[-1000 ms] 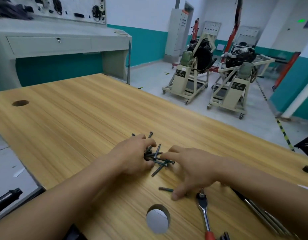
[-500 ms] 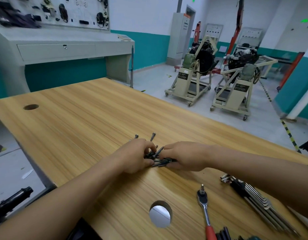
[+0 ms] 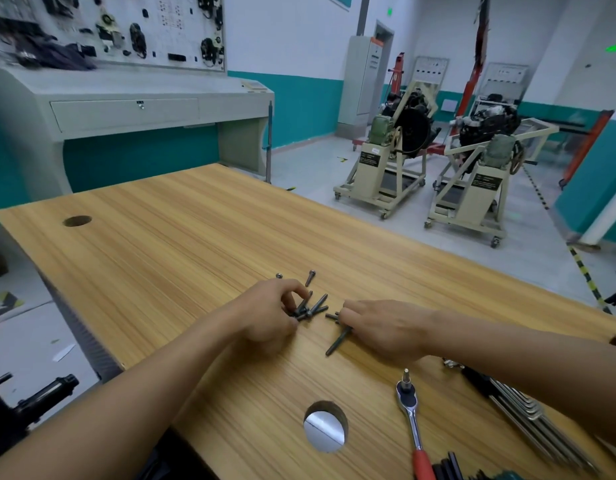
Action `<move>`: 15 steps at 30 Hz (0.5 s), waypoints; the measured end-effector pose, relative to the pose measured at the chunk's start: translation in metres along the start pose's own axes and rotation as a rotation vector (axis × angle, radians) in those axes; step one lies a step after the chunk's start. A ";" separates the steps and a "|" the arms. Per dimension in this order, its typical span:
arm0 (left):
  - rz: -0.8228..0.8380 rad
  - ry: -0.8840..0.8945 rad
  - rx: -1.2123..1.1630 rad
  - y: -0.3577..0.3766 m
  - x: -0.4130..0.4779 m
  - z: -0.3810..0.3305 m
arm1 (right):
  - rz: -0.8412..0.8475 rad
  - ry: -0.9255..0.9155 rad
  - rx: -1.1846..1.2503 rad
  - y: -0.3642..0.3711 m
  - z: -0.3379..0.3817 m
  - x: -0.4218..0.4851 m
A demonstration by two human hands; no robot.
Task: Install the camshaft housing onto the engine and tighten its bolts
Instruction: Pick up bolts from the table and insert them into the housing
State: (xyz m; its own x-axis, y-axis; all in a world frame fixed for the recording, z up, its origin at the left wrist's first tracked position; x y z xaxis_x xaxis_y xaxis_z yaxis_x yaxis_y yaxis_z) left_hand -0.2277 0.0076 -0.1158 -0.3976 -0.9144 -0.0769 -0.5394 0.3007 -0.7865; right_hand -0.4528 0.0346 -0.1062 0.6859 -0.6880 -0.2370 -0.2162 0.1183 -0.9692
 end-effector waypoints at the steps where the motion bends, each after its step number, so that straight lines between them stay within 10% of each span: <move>1: -0.002 -0.006 -0.015 0.001 0.002 -0.002 | 0.001 0.011 0.011 0.000 0.000 0.000; 15: 0.117 0.093 0.649 0.027 0.035 -0.052 | 0.128 0.194 -0.047 -0.010 0.015 0.010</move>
State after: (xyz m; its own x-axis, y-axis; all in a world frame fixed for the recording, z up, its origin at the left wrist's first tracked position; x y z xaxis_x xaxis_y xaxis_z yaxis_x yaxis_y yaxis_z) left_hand -0.2945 -0.0017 -0.1084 -0.5041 -0.8498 -0.1542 0.0564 0.1458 -0.9877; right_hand -0.4332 0.0376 -0.1001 0.5050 -0.7951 -0.3358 -0.3279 0.1831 -0.9268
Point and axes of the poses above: each hand's wrist, its own x-axis towards the middle knuckle, its own y-axis out of the palm, z = x × y, the point moved 2 cm from there along x, towards the middle knuckle, and after that the axes turned 2 degrees about -z, right-handed, at the moved point
